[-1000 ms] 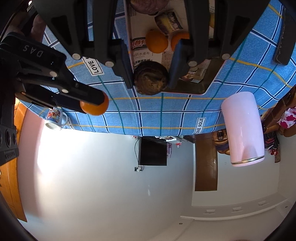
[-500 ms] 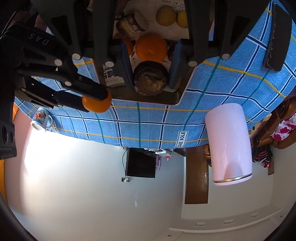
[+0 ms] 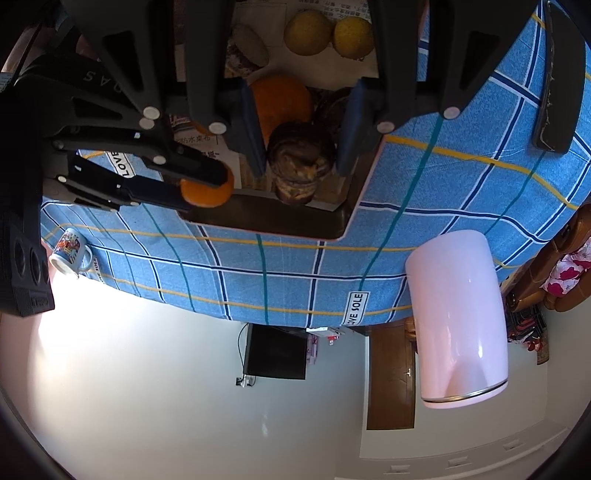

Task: Organize fruits

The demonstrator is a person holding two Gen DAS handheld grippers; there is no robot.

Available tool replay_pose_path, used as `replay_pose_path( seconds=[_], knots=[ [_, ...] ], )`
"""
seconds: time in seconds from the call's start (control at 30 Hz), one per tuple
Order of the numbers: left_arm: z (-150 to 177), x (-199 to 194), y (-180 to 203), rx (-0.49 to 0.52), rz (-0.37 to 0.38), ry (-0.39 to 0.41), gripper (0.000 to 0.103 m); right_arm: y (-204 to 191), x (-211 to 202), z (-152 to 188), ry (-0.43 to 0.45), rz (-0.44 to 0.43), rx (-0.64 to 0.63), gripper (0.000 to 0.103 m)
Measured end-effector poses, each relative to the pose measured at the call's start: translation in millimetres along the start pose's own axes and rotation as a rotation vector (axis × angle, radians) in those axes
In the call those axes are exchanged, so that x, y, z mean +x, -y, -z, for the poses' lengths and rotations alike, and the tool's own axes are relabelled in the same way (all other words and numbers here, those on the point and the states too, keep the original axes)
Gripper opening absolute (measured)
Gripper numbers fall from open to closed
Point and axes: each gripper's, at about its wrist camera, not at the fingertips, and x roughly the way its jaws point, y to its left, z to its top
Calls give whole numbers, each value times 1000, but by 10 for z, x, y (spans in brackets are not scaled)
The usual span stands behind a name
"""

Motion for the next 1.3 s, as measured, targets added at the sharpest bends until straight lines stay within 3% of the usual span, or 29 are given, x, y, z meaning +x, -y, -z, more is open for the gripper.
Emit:
replay_pose_path(
  seconds=[0.1,0.27,0.33,0.53,0.73,1.3],
  knots=[
    [1,-43,0,0,-1,11,45,21,-40,15,11,0,12,43],
    [17,-158,-15,-5,-15,41,67,71,-167,38,35,-5,43,48],
    [34,-222,-25,-14,-16,57,76,87,-239,61,44,-2,57,54],
    [43,-428,21,-6,-10,116,91,115,-514,159,95,17,94,66],
    [24,-564,50,-4,-11,151,92,87,-732,225,147,54,98,74],
    [35,-653,77,-7,-17,170,92,66,-909,253,186,73,92,75]
  ],
)
